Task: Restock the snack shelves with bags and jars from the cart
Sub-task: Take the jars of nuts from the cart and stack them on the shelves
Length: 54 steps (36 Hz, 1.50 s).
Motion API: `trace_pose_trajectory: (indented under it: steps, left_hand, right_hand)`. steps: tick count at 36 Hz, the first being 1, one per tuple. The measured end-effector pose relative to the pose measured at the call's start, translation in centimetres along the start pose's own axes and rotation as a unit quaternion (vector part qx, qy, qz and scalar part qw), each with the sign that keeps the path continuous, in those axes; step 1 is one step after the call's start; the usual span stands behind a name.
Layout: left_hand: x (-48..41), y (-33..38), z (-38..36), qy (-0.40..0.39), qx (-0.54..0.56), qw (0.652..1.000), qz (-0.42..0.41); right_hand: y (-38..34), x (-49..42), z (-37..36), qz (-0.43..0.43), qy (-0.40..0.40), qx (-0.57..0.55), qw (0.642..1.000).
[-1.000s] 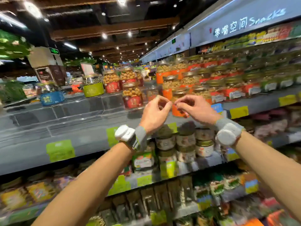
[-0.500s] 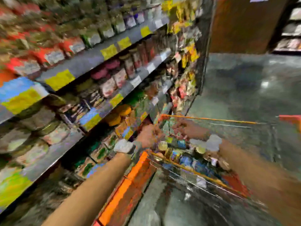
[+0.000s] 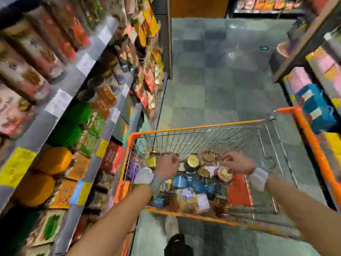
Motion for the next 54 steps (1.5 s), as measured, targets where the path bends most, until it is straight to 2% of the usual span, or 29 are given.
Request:
trace_pose_trajectory:
  steps: [4, 9, 11, 15, 19, 22, 28, 30, 32, 35, 37, 40, 42, 45, 47, 48, 50, 52, 53, 54]
  left_hand:
    - [-4.0, -3.8, -2.3, -0.054, -0.002, 0.998, 0.036]
    - [-8.7, -6.5, -7.1, -0.118, -0.013, 0.990, 0.073]
    - [-9.6, -5.5, -8.6, -0.144, -0.019, 0.987, 0.066]
    - [-11.6, -4.8, -11.4, -0.171, -0.009, 0.982, 0.083]
    - [-12.1, -6.3, -14.6, -0.171, 0.057, 0.970, 0.163]
    - [-11.9, -7.1, -17.0, -0.170, 0.206, 0.934, 0.239]
    - [-13.3, -6.0, -20.6, -0.165, 0.290, 0.901, 0.278]
    - [-13.6, -6.0, -21.3, -0.166, 0.300, 0.895, 0.286]
    - [-13.9, -6.3, -22.0, -0.161, 0.298, 0.889, 0.308]
    - [-14.0, -5.7, -22.5, -0.163, 0.274, 0.883, 0.345]
    - [-13.6, -4.4, -22.9, -0.180, 0.323, 0.862, 0.346]
    - [-13.2, -2.6, -23.6, -0.201, 0.456, 0.793, 0.352]
    - [-13.8, -2.0, -23.1, -0.150, 0.493, 0.788, 0.335]
    - [-14.8, -2.0, -22.2, -0.051, 0.502, 0.796, 0.333]
    - [-15.4, -2.9, -22.2, -0.029, 0.506, 0.792, 0.340]
    - [-15.6, -2.8, -21.6, -0.015, 0.509, 0.793, 0.334]
    - [-16.2, -2.9, -20.4, -0.012, 0.503, 0.807, 0.310]
    - [-15.7, -2.4, -18.7, -0.025, 0.482, 0.825, 0.295]
    - [-15.4, -2.8, -18.2, -0.040, 0.466, 0.831, 0.302]
    - [-15.1, -3.5, -18.0, -0.054, 0.461, 0.831, 0.307]
  right_hand:
    - [3.5, -3.5, -1.3, -0.045, 0.032, 0.015, 0.998]
    - [7.8, -6.2, -4.8, -0.121, -0.019, 0.097, 0.988]
    - [9.6, -7.7, -5.9, -0.125, -0.034, 0.123, 0.984]
    - [8.9, -9.3, -6.3, -0.091, -0.059, 0.247, 0.963]
    - [10.1, -11.8, -8.0, -0.053, -0.053, 0.284, 0.956]
    - [11.1, -13.7, -9.5, -0.033, -0.060, 0.302, 0.951]
    - [12.2, -17.5, -11.5, -0.021, -0.102, 0.326, 0.940]
    - [11.8, -17.9, -11.6, -0.034, -0.111, 0.296, 0.948]
    - [12.4, -17.5, -11.4, -0.082, -0.127, 0.222, 0.963]
    - [13.8, -16.3, -9.8, -0.186, -0.073, 0.024, 0.980]
    - [14.1, -15.3, -9.8, -0.225, -0.072, -0.106, 0.966]
    - [12.4, -14.4, -10.5, -0.171, -0.086, -0.253, 0.948]
    - [11.0, -13.5, -10.5, -0.144, -0.094, -0.323, 0.930]
    - [8.5, -11.7, -10.3, -0.099, -0.159, -0.370, 0.910]
    - [8.5, -11.7, -10.1, -0.135, -0.141, -0.408, 0.892]
    - [8.7, -11.8, -10.1, -0.170, -0.121, -0.450, 0.868]
    - [9.6, -12.5, -10.2, -0.216, -0.084, -0.422, 0.876]
    - [10.5, -13.4, -11.0, -0.191, -0.110, -0.244, 0.945]
    - [11.0, -13.6, -11.4, -0.176, -0.115, -0.144, 0.967]
    - [11.8, -14.0, -12.5, -0.178, -0.118, -0.107, 0.971]
Point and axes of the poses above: each hand's wrist, its own x-axis away from the middle knuckle, its own z-axis out of the back of the hand, y = z × x, the point moved 6 cm from there along -x, towards the middle knuckle, and after that the axes turned 3 degrees about x, right-handed, at the moved point
